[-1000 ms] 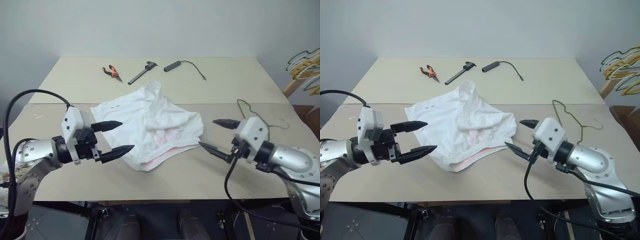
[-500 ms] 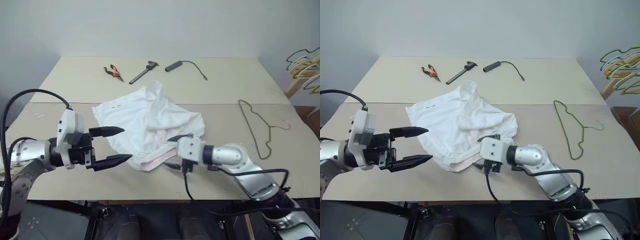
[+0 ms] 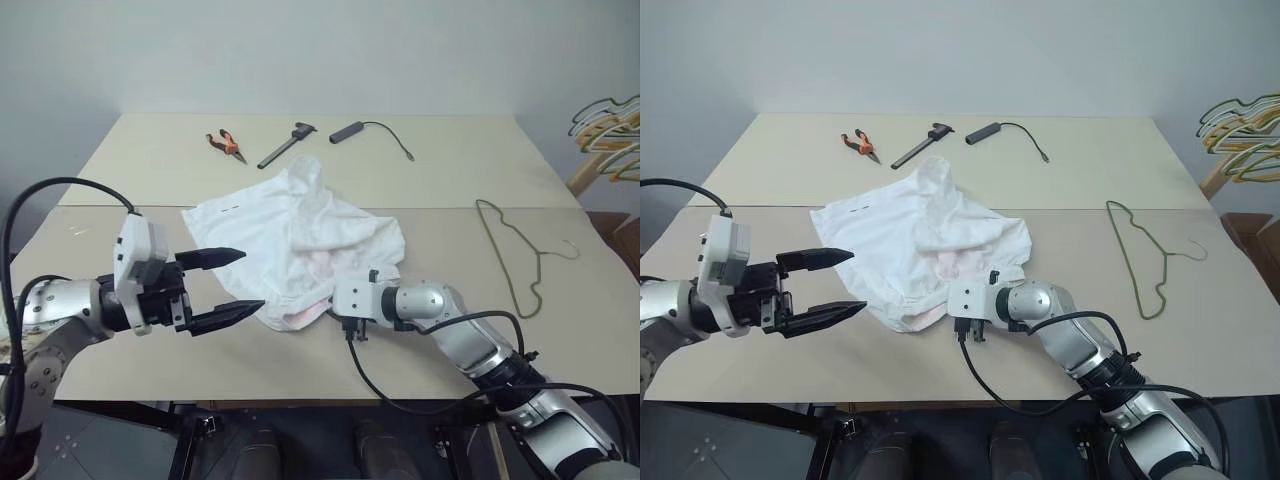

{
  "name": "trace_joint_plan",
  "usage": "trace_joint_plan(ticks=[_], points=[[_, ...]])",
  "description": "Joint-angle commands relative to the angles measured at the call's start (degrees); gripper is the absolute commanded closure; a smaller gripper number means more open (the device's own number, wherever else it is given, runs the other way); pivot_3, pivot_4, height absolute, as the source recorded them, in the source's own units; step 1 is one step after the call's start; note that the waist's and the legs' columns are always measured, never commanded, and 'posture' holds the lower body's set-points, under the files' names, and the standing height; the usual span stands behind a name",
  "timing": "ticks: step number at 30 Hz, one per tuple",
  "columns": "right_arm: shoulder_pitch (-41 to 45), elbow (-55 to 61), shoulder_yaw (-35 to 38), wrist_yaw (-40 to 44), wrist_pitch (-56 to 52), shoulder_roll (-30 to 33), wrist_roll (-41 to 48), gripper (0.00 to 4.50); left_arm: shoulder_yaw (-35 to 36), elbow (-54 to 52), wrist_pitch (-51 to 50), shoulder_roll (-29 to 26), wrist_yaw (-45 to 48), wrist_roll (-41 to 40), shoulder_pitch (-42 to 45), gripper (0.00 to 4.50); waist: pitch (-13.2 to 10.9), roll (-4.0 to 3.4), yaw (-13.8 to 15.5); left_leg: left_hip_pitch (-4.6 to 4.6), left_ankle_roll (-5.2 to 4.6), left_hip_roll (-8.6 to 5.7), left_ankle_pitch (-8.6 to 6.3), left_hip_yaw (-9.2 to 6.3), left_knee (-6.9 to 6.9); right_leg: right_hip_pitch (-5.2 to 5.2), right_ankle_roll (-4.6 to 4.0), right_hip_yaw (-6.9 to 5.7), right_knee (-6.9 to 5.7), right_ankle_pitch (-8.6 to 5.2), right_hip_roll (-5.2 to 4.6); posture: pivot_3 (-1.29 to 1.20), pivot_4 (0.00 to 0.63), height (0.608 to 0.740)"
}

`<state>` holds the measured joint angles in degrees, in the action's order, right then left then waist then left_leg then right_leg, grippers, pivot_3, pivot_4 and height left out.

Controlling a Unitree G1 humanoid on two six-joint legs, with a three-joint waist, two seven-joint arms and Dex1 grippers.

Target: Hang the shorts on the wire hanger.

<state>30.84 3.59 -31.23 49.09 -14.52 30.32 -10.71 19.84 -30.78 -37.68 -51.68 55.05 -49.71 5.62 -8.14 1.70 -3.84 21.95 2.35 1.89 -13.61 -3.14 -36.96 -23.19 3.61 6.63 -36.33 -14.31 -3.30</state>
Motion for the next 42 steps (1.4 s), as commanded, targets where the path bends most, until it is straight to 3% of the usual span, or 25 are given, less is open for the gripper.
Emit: trace_joint_plan(ticks=[1, 8, 14, 18, 24, 28, 34, 40, 42], points=[[1.36, -3.75, 1.68, 0.95, 4.80, 2.89, -2.12, 4.46, 0.29, -1.20, 0.56, 0.30, -0.60, -0.91, 1.16, 0.00, 0.00, 0.00, 0.05, -0.02, 0.00, 0.00, 0.00, 0.00, 0.00, 0.02, -0.01, 0.00, 0.00, 0.00, 0.00, 0.00, 0.129, 0.740], [7.10, -18.35, 8.66, 3.85, 19.01, 14.23, -0.66, 4.46, -0.31, -1.71, 0.93, 1.11, -1.65, -0.42, 1.18, 0.00, -0.01, 0.01, 0.73, -0.02, 0.00, -0.03, 0.00, 0.00, -0.03, 0.06, -0.01, -0.02, 0.08, 0.00, -0.03, 0.00, 0.129, 0.740], [10.52, -26.88, 11.31, -0.92, 25.79, 18.66, -5.98, 4.46, -1.54, -1.27, 1.26, 1.68, -2.02, 0.18, 2.22, 0.00, -0.01, 0.00, -0.41, -0.01, -0.01, 0.00, 0.00, 0.03, 0.02, 0.00, -0.05, 0.01, 0.06, -0.01, 0.00, -0.02, 0.125, 0.740], [5.00, -18.43, 14.70, 5.97, 24.37, 21.02, 0.32, 3.49, -2.42, -0.18, 1.78, 1.57, -1.52, 0.77, 3.51, 0.00, -0.01, 0.00, -0.36, 0.00, -0.01, 0.01, 0.00, 0.03, 0.02, 0.00, -0.05, 0.03, 0.05, -0.01, 0.01, -0.03, 0.120, 0.740], [-2.03, -10.14, 17.80, 2.34, 21.72, 25.01, -5.17, 1.39, -2.82, 0.14, 1.96, 1.40, -0.86, 1.35, 3.67, 0.00, -0.01, 0.00, -0.18, 0.02, -0.01, -0.02, 0.00, 0.03, -0.02, 0.01, -0.03, 0.03, 0.03, -0.01, -0.03, -0.03, 0.125, 0.740], [-9.40, 3.32, 23.38, 6.16, 15.96, 27.34, 1.11, 0.01, -2.49, 0.39, 2.62, 0.86, 0.20, 2.60, 2.46, 0.00, -0.02, -0.03, -0.18, 0.01, -0.01, -0.01, 0.00, 0.03, 0.00, 0.00, -0.04, 0.02, 0.03, -0.02, -0.01, -0.03, 0.126, 0.740], [-16.06, 16.98, 21.20, 5.80, 6.96, 24.34, -1.78, 0.01, -4.46, 1.78, 4.73, 0.91, 1.19, 6.49, 2.52, 0.00, -0.02, -0.02, -0.19, -0.02, -0.02, -0.01, -0.01, 0.04, -0.05, 0.05, -0.02, 0.05, 0.01, -0.02, 0.00, -0.03, 0.122, 0.740], [-13.26, 15.88, 14.37, -0.80, -0.70, 16.69, -15.61, 0.01, -7.83, 6.12, 10.77, -0.53, 4.12, 15.18, 1.29, 0.00, 0.00, -0.02, -0.25, -0.02, -0.01, -0.02, 0.00, 0.07, -0.10, 0.01, -0.03, 0.06, -0.02, -0.02, 0.01, -0.04, 0.113, 0.740], [-12.49, 14.96, 12.80, -0.53, -0.72, 16.66, -18.52, 0.39, -9.99, 9.86, 14.27, -1.07, 5.33, 19.14, 2.28, 0.00, 0.00, -0.02, -0.18, -0.03, -0.01, -0.01, 0.00, 0.08, -0.10, 0.00, -0.03, 0.06, -0.03, -0.02, 0.01, -0.04, 0.110, 0.740]])
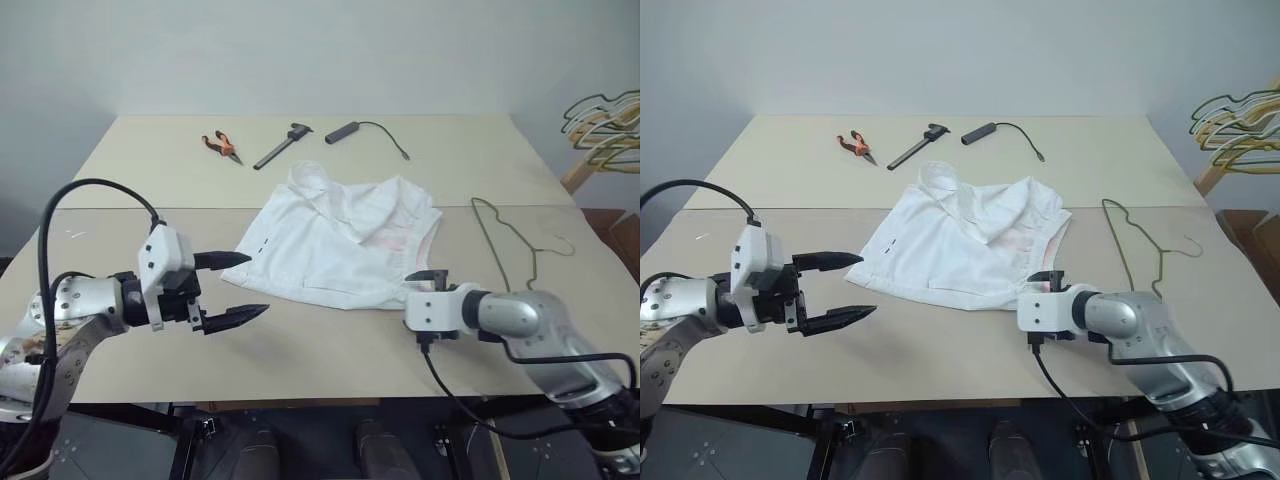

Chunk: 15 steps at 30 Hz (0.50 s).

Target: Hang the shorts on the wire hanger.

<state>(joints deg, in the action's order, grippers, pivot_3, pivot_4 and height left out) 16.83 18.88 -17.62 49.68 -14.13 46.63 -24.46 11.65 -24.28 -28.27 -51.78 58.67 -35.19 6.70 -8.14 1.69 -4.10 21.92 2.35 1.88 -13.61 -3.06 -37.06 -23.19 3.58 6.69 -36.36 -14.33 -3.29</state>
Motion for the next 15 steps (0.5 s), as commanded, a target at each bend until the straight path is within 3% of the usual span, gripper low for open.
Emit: trace_joint_plan(ticks=[1, 9, 12, 15], points=[[1.70, -1.01, -1.39, -1.18, -0.75, 0.70, -6.32, 0.62, -3.07, 5.83, 7.18, -1.10, 2.60, 6.88, 1.92, 0.00, 0.00, 0.00, 0.09, 0.00, 0.00, -0.01, 0.00, -0.01, 0.00, 0.01, 0.00, -0.01, 0.01, 0.00, 0.00, -0.04, 0.107, 0.740], [3.16, -2.53, -1.21, -1.82, 0.78, -0.14, -10.04, 3.43, -7.63, 16.65, 17.31, -0.23, 5.63, 15.11, 6.03, 0.00, 0.02, 0.01, 0.14, 0.10, 0.00, -0.01, 0.00, -0.03, 0.00, -0.04, 0.00, -0.07, 0.04, 0.00, -0.02, -0.05, 0.095, 0.740], [3.21, -2.31, -0.61, -2.21, 1.40, -0.52, -9.61, 4.44, -10.75, 20.80, 24.32, -0.42, 4.60, 22.10, 7.13, 0.00, 0.05, 0.01, -0.11, 0.08, 0.00, -0.01, 0.00, -0.02, 0.00, -0.04, 0.00, -0.06, -0.01, 0.00, -0.02, -0.05, 0.092, 0.740], [3.13, -2.08, 0.16, -3.13, 1.64, -1.12, -9.41, 4.48, -13.92, 25.51, 30.18, -0.22, 3.66, 28.02, 9.17, 0.00, 0.06, 0.01, -0.06, 0.06, 0.00, -0.02, 0.00, -0.01, 0.00, -0.04, -0.01, -0.04, -0.04, 0.01, -0.02, -0.06, 0.090, 0.740]])
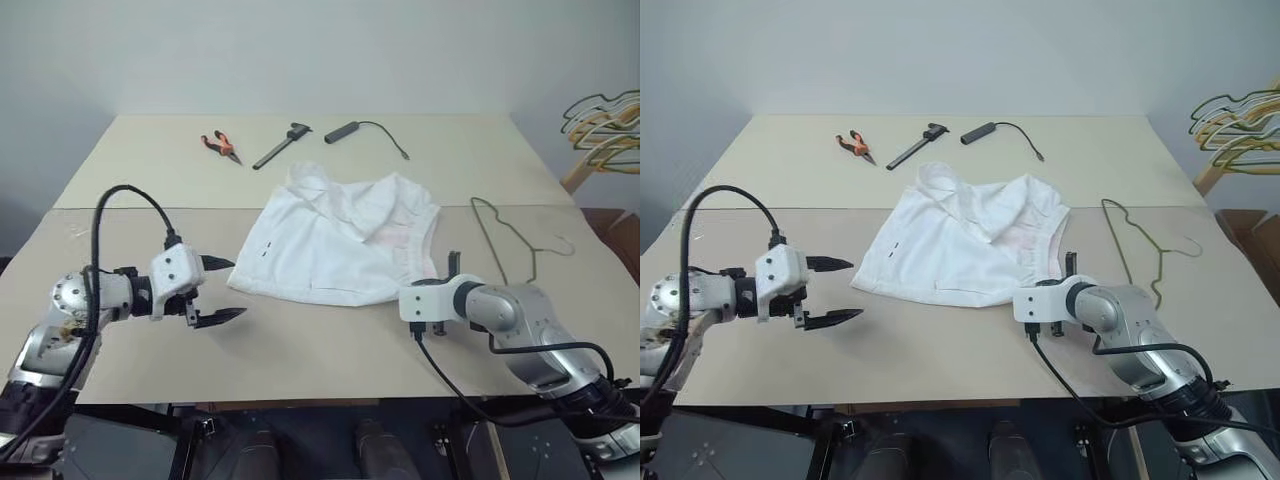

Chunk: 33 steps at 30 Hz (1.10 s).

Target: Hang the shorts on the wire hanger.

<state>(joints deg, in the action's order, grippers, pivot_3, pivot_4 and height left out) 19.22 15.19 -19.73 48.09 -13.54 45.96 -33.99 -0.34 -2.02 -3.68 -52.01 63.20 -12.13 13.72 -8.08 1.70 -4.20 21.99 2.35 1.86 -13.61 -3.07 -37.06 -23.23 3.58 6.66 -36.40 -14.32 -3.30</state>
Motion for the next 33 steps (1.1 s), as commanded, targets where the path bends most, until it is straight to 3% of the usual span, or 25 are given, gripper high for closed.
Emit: trace_joint_plan(ticks=[1, 6, 14, 17, 20, 29, 33], points=[[0.88, 1.65, 2.41, -1.38, 1.03, -0.52, 0.28, 4.48, -3.17, 5.10, 7.48, 0.39, -1.09, 6.78, 3.30, 0.00, 0.00, 0.00, 0.06, 0.00, 0.00, 0.00, 0.00, 0.00, -0.01, -0.01, 0.00, 0.00, -0.04, 0.00, 0.00, -0.06, 0.089, 0.740], [1.27, 2.16, 2.72, -1.01, 1.10, -0.83, 0.74, 4.48, -10.68, 16.16, 18.41, 2.88, -4.43, 18.55, 11.27, 0.00, 0.05, 0.02, 0.26, 0.02, 0.00, -0.04, 0.00, -0.01, -0.17, -0.01, 0.01, 0.00, -0.20, -0.01, -0.01, -0.08, 0.081, 0.740], [0.40, 5.59, 4.05, -0.56, -1.01, -1.58, 0.50, 4.48, -20.62, 33.99, 25.98, 6.91, -9.19, 33.39, 23.05, 0.00, 1.27, -0.16, -0.42, -0.15, 0.00, -0.07, 0.00, -0.03, -0.45, 0.16, 0.03, 0.02, -0.50, -0.01, 0.00, -0.12, 0.072, 0.740], [-0.28, 7.02, 4.66, -0.17, -1.89, -1.66, 0.68, 4.50, -23.17, 41.00, 27.90, 9.12, -12.90, 37.38, 27.67, 0.63, 1.70, -0.33, -0.69, -0.45, -0.01, -0.07, 0.00, -0.04, -0.63, 0.48, 0.36, 0.02, -0.61, -0.21, 0.04, -0.13, 0.070, 0.740], [-0.50, 7.75, 5.06, 0.00, -2.49, -1.72, 0.47, 4.50, -24.54, 46.50, 29.94, 11.01, -15.57, 39.47, 31.29, 1.54, 2.06, -0.31, -1.47, -0.98, 0.00, -0.07, -0.01, -0.04, -0.69, 1.08, 0.70, 0.04, -0.58, -0.47, 0.05, -0.14, 0.070, 0.740], [-0.93, 8.46, 5.19, -0.02, -2.92, -1.67, 0.41, 4.50, -23.46, 53.19, 33.18, 13.04, -16.92, 39.28, 35.00, 4.39, 2.11, -0.29, -2.47, -0.84, 0.00, -0.08, 0.00, -0.04, -0.75, 0.97, 0.74, 0.11, -0.60, -0.45, 0.05, -0.15, 0.079, 0.740], [-0.30, 6.45, 4.89, -0.68, -1.37, -1.69, 0.99, 4.50, -21.57, 51.08, 34.64, 10.61, -11.97, 35.58, 33.61, 4.48, 2.08, -0.26, -2.97, -0.83, 0.00, -0.07, 0.00, -0.04, -0.75, 0.94, 0.74, 0.11, -0.60, -0.45, 0.05, -0.14, 0.086, 0.740]])
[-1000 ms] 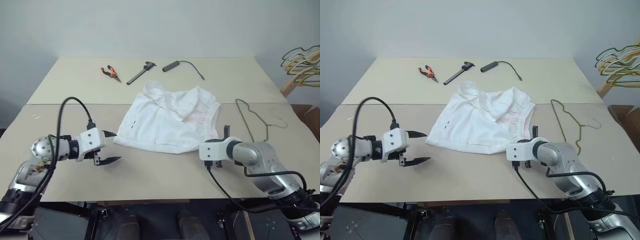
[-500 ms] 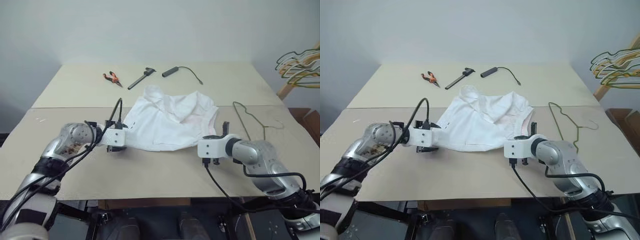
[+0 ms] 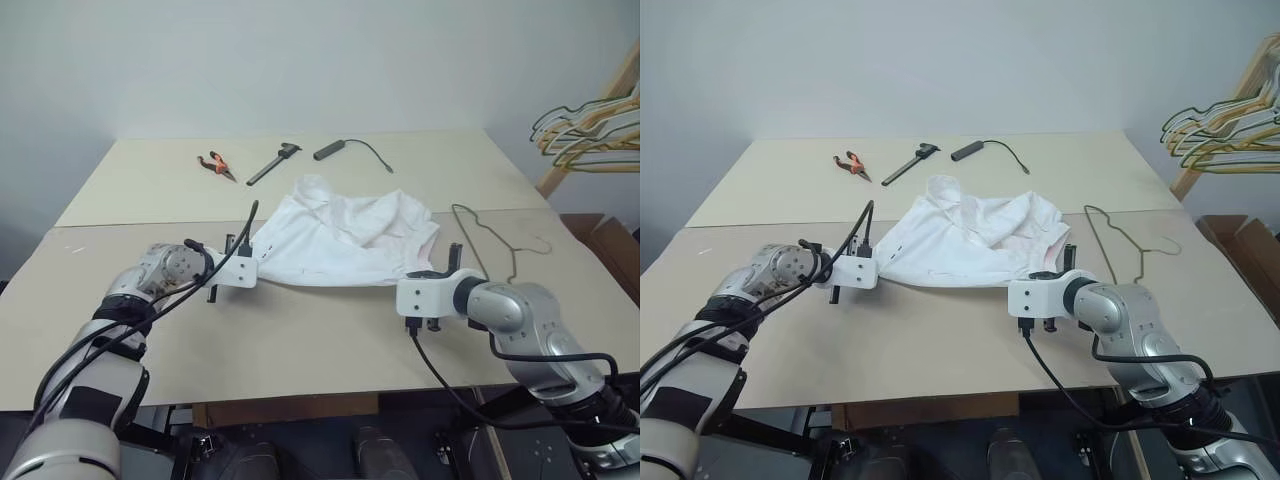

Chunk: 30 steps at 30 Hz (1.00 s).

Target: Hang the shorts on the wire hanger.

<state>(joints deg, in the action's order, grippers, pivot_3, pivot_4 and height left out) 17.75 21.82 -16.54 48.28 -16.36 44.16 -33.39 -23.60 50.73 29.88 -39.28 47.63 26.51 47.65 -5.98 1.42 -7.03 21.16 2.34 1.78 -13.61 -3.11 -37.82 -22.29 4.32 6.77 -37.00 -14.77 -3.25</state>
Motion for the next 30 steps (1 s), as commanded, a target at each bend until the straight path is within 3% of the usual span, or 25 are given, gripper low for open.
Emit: trace_joint_plan(ticks=[1, 6, 13, 16, 19, 22, 24, 27, 30], points=[[1.44, -0.99, 1.66, -1.17, 2.13, 0.10, 0.67, 4.50, 2.06, -3.31, 0.90, -3.49, 6.43, -4.25, -1.05, 4.48, -0.03, 0.03, -0.25, 0.02, 0.00, 0.01, 0.00, 0.00, 0.00, -0.02, 0.00, 0.00, 0.00, 0.00, 0.01, -0.14, 0.089, 0.740], [2.95, -7.01, 1.88, -4.29, 9.77, 0.93, 2.45, 4.50, 4.93, -18.39, -1.28, -13.11, 18.54, -12.29, -8.79, 4.48, -0.20, 0.07, -2.03, 0.21, -0.08, 0.04, -0.05, 0.05, 0.06, -0.26, -0.02, 0.10, 0.00, -0.01, 0.02, -0.13, 0.099, 0.740], [5.43, -18.84, 1.89, -6.97, 31.79, 6.27, 7.84, 4.50, 13.74, -52.30, -12.76, -30.01, 31.93, -33.81, -32.57, 4.48, -0.79, 0.09, -3.22, 0.35, -0.51, 0.07, -0.31, 0.15, 0.09, -0.49, -0.38, 0.19, -0.05, 0.08, -0.03, -0.10, 0.111, 0.740], [7.17, -24.28, 1.64, -5.57, 40.19, 8.63, 11.32, 4.50, 18.61, -62.71, -19.10, -33.01, 31.83, -40.74, -40.18, 4.48, -1.40, 0.09, -2.58, 0.34, -0.56, 0.05, -0.35, 0.15, 0.08, -0.45, -0.39, 0.17, -0.04, 0.06, -0.06, -0.09, 0.112, 0.740], [10.29, -28.57, 1.80, -3.08, 42.74, 8.71, 15.22, 4.50, 20.39, -67.53, -24.05, -31.35, 28.57, -42.17, -41.43, 4.48, -1.82, 0.07, -1.89, 0.18, -0.57, 0.06, -0.35, 0.19, 0.06, -0.32, -0.17, 0.18, -0.04, -0.07, -0.05, -0.08, 0.108, 0.740], [17.02, -32.49, 4.42, -2.29, 36.53, 3.66, 21.97, 4.50, 19.41, -65.68, -29.01, -25.16, 21.76, -39.35, -34.25, 4.48, -1.86, 0.06, -1.70, 0.01, -0.57, 0.07, -0.34, 0.19, 0.05, -0.17, -0.14, 0.19, -0.06, -0.10, -0.01, -0.08, 0.102, 0.740], [24.35, -37.20, 6.44, -7.40, 32.93, -0.84, 21.65, 4.50, 18.86, -61.17, -33.57, -19.96, 16.28, -36.68, -25.08, 4.48, -1.90, 0.11, -1.71, -0.03, -0.60, 0.07, -0.33, 0.14, -0.03, -0.08, -0.16, 0.18, -0.05, -0.04, 0.05, -0.08, 0.096, 0.740], [38.65, -48.19, 9.13, -26.04, 27.81, -9.59, 16.27, 4.50, 17.82, -46.74, -37.60, -9.74, 1.44, -27.46, -6.00, 4.48, -1.90, 0.11, -1.83, -0.05, -0.72, 0.01, -0.23, 0.05, -0.07, -0.05, -0.42, 0.15, -0.06, 0.31, 0.07, -0.08, 0.089, 0.740], [51.34, -59.79, 12.80, -45.35, 27.76, -16.46, 14.92, 4.50, 17.88, -25.25, -33.58, -0.64, -21.93, -17.51, 13.51, 4.48, -1.84, 0.09, -1.90, 0.06, -0.71, -0.03, -0.19, -0.12, 0.00, -0.24, -0.69, 0.07, -0.06, 0.52, 0.04, -0.08, 0.075, 0.740]])
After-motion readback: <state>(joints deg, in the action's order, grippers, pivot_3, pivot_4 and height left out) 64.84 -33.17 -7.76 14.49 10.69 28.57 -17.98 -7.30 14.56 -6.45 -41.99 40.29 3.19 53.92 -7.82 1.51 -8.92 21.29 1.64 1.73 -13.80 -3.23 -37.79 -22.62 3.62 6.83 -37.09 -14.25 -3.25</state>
